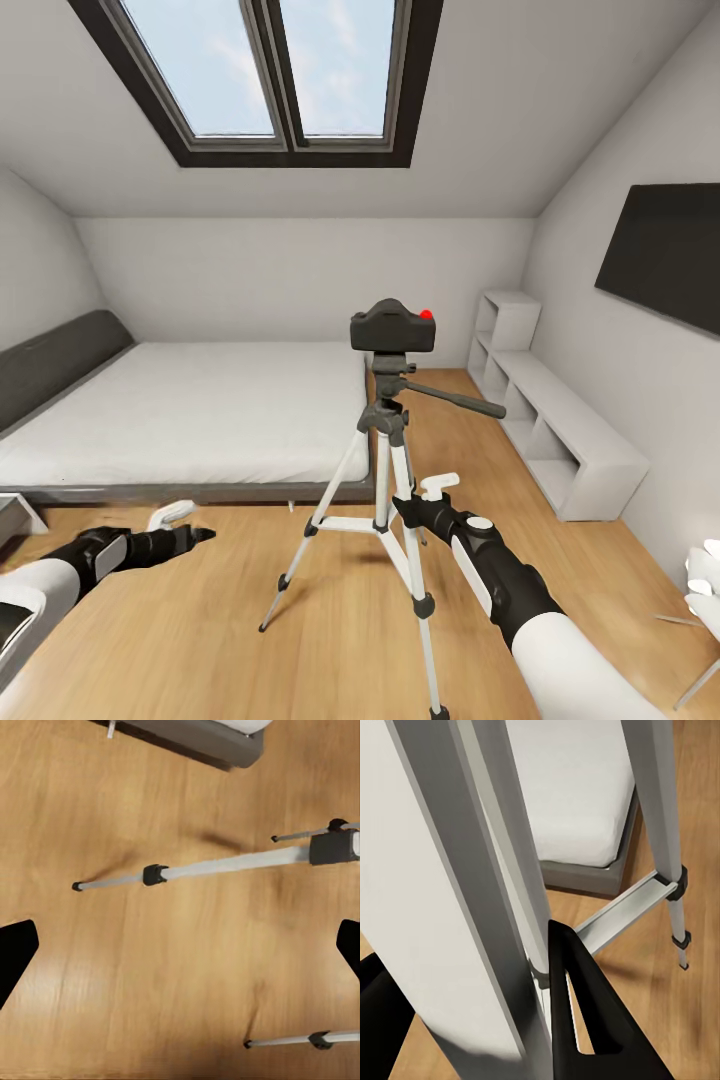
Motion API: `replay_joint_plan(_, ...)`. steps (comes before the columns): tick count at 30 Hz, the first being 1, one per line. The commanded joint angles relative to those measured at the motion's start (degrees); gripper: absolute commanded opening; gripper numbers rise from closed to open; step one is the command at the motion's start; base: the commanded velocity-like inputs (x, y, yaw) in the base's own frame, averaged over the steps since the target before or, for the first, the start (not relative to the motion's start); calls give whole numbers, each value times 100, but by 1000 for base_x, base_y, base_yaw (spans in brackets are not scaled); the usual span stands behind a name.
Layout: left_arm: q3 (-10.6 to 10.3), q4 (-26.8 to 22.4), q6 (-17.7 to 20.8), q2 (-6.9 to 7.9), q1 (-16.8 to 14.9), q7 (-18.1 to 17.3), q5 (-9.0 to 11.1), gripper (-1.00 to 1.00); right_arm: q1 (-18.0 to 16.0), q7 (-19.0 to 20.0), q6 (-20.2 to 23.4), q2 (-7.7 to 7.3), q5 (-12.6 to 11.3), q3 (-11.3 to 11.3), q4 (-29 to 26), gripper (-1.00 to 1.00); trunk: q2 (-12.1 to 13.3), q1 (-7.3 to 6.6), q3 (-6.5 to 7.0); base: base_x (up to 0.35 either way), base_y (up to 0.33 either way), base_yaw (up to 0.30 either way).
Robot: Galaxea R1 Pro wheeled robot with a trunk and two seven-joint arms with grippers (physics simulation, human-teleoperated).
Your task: Attach the digital camera to the camera tripod in the bedroom.
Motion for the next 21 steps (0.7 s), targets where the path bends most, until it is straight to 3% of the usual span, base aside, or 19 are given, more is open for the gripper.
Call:
replay_joint_plan(1, -11, -3, -48, -5, 158, -7, 175, 100, -1, -15, 30, -3, 420, 0, 24, -100, -10, 5, -13, 0, 0, 0)
replay_joint_plan(2, -9, -4, -176, -12, 457, 4, 407, 100, -1, -10, 33, -3, 420, 0, 24, -100, -10, 5, -13, 0, 0, 0)
replay_joint_plan(4, -9, -3, -248, -22, 718, 11, 673, 100, -1, -3, 35, -3, 420, 0, 24, -100, -10, 5, -13, 0, 0, 0)
replay_joint_plan(5, -11, 0, -280, -35, 952, 25, 925, 100, -1, 4, 37, -3, 420, 0, 24, -100, -10, 5, -13, 0, 0, 0)
replay_joint_plan(8, -13, 2, -316, -50, 1428, 75, 1281, 100, -1, 16, 44, -6, 424, 0, 24, -100, -10, 5, -13, 0, 0, 0)
replay_joint_plan(13, -16, -4, -394, -70, 2173, 132, 1491, 100, -1, 31, 63, -10, 440, 0, 24, -100, -10, 5, -13, 0, 0, 0)
replay_joint_plan(21, -20, -4, -433, -153, 2731, 265, 1518, 100, -1, 35, 65, -8, 434, 0, 24, -100, -10, 5, -13, 0, 0, 0)
